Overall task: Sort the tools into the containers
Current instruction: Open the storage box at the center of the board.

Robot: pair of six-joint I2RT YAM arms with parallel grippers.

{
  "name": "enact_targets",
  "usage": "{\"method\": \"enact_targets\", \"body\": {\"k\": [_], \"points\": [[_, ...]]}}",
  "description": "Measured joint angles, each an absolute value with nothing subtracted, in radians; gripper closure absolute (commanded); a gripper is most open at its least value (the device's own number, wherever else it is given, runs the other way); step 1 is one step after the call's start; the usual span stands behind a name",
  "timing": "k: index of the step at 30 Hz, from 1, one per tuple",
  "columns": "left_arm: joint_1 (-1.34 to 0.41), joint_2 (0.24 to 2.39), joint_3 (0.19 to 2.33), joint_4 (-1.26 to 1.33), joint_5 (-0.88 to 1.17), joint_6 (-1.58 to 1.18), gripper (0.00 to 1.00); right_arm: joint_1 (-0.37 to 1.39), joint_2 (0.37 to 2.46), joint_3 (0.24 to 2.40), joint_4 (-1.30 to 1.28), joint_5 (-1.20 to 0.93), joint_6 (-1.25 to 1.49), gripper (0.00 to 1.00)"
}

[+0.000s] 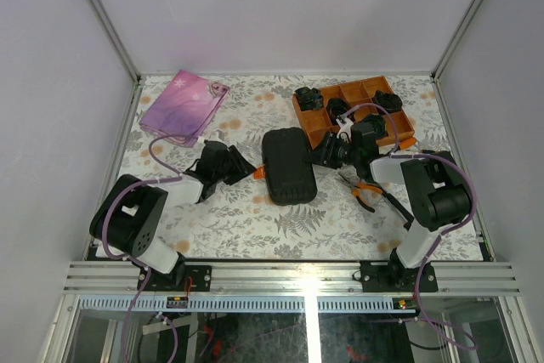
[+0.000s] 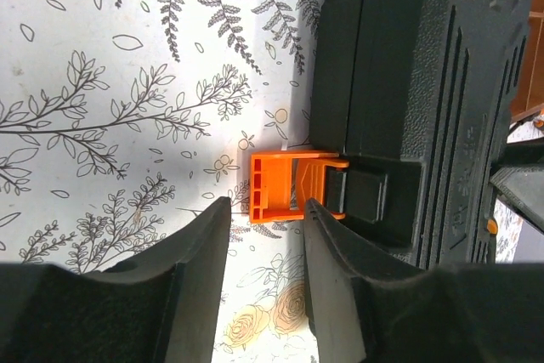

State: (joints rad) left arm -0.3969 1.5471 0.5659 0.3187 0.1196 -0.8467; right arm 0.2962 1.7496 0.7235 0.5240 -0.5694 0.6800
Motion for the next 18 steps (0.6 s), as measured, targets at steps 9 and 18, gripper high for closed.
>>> {"method": "enact_targets", "body": {"k": [9,18], "points": [[-0.397,1.592,0.586,0.315,0.157,-0.805,0.63,0.296,1.739,0.738,0.483,-0.563,0.654,0.57],[-0.437,1.623,0.644,0.243,0.131,-0.787,0.68,0.296,1.736,0.738,0.481,-0.561,0.65,0.57]]}}
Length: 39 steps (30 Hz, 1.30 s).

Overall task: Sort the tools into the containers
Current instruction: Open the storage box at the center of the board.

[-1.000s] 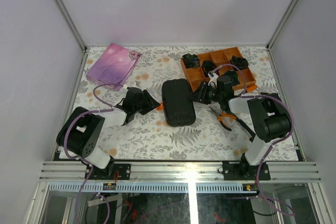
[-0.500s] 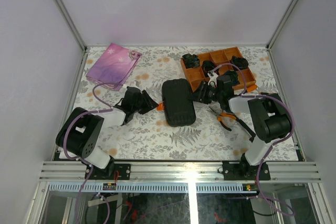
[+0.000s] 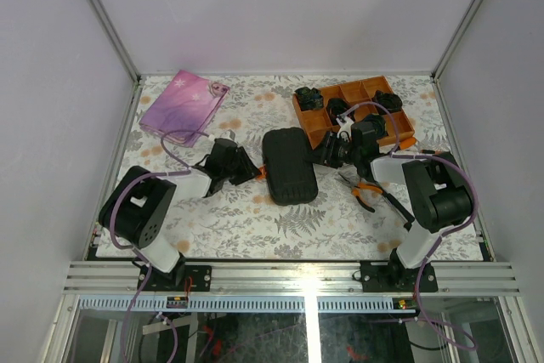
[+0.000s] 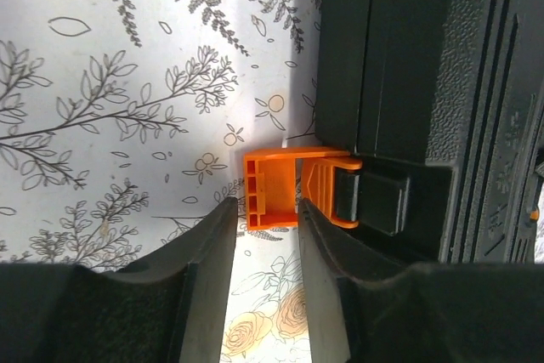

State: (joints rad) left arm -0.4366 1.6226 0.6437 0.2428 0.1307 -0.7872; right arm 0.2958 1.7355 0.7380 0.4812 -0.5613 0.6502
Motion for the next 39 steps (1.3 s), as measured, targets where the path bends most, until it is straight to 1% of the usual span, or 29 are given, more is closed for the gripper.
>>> {"method": "enact_targets", "body": {"k": [7,12,16,20,22,24,27,30,36,39], "points": [[-0.467,1.652,0.699,0.17,0.08,-0.77,0.83,0.295,1.725,0.747,0.456,-0.56,0.63,0.56],[-0.484,1.661,0.724,0.126,0.032,-0.756,0.91,0.295,1.706,0.749,0.419,-0.545,0.606,0.53],[-0.489,1.661,0.725,0.12,0.009,-0.753,0.94,0.295,1.697,0.764,0.375,-0.531,0.582,0.44],[-0.494,1.659,0.722,0.12,-0.005,-0.754,0.96,0.295,1.681,0.777,0.313,-0.498,0.546,0.27],[-0.496,1.654,0.712,0.13,-0.011,-0.756,0.97,0.295,1.657,0.78,0.265,-0.474,0.527,0.2],[-0.497,1.642,0.69,0.148,-0.019,-0.762,0.98,0.295,1.613,0.781,0.198,-0.431,0.493,0.14],[-0.497,1.624,0.658,0.175,-0.026,-0.775,1.0,0.309,1.544,0.788,0.115,-0.344,0.445,0.1],[-0.5,1.598,0.625,0.19,-0.033,-0.792,1.0,0.36,1.484,0.81,0.047,-0.233,0.4,0.07],[-0.533,1.499,0.527,0.186,-0.07,-0.857,1.0,0.572,1.403,0.846,-0.012,-0.035,0.331,0.04],[-0.567,1.444,0.478,0.178,-0.094,-0.907,1.0,0.679,1.393,0.846,-0.017,0.054,0.299,0.0]]}}
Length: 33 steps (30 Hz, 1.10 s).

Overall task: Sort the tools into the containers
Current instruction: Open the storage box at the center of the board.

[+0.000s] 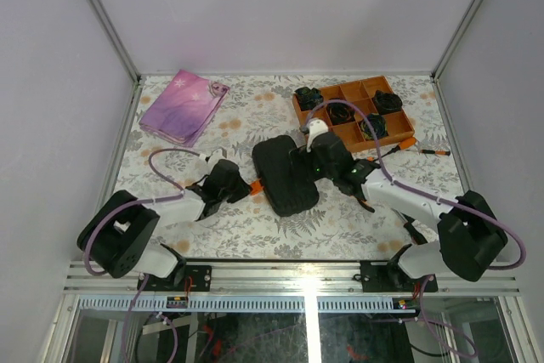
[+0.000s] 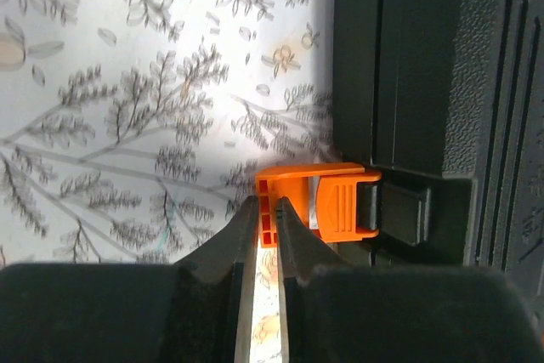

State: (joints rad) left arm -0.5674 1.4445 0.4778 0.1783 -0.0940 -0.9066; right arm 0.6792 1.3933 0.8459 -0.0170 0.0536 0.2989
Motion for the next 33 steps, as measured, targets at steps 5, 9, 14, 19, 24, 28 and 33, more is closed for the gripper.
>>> {"method": "enact_targets", "body": {"k": [5,9,14,19,24,28,33], "points": [[-0.627,1.37,0.418,0.158,-0.127,-0.991,1.0,0.885,1.394,0.846,-0.012,0.208,0.229,0.01],[-0.662,1.33,0.396,0.126,-0.153,-1.038,1.0,1.036,1.426,0.846,0.014,0.315,0.163,0.01],[-0.674,1.317,0.395,0.101,-0.167,-1.066,1.0,1.122,1.517,0.849,0.026,0.389,0.097,0.01],[-0.675,1.308,0.395,0.084,-0.168,-1.082,1.0,1.143,1.558,0.85,0.055,0.42,0.077,0.01],[-0.679,1.301,0.395,0.07,-0.173,-1.089,1.0,1.152,1.586,0.852,0.074,0.446,0.075,0.01],[-0.68,1.299,0.395,0.065,-0.175,-1.093,1.0,1.156,1.599,0.852,0.085,0.459,0.075,0.01],[-0.68,1.3,0.395,0.065,-0.176,-1.095,1.0,1.169,1.626,0.861,0.104,0.503,0.071,0.01]]}}
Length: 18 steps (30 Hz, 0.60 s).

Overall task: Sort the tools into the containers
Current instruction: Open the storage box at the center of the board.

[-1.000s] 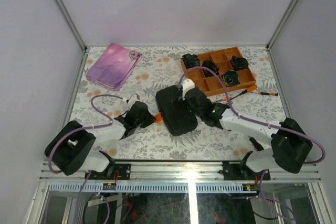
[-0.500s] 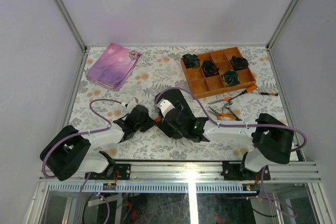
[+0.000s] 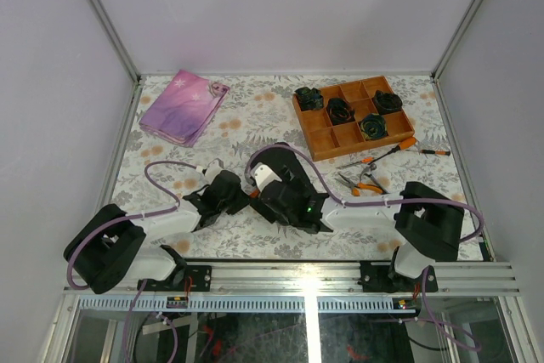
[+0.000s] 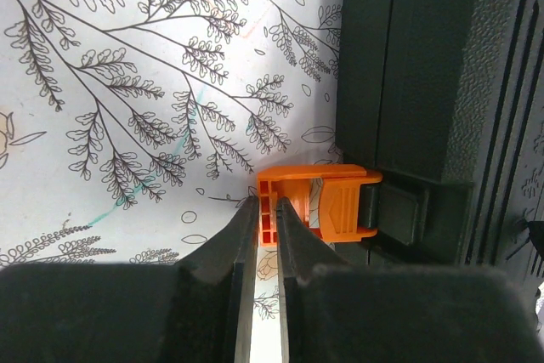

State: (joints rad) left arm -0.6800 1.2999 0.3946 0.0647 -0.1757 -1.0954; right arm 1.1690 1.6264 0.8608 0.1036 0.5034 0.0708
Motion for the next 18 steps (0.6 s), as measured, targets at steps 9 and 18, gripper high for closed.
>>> {"method": "enact_targets", "body": {"k": [9,18], "points": [[-0.68,1.301,0.396,0.064,-0.177,-1.096,1.0,1.179,1.596,0.861,0.092,0.55,0.069,0.0],[-0.68,1.302,0.409,0.038,-0.186,-1.097,1.0,1.151,1.443,0.869,0.032,0.577,0.052,0.01]]}}
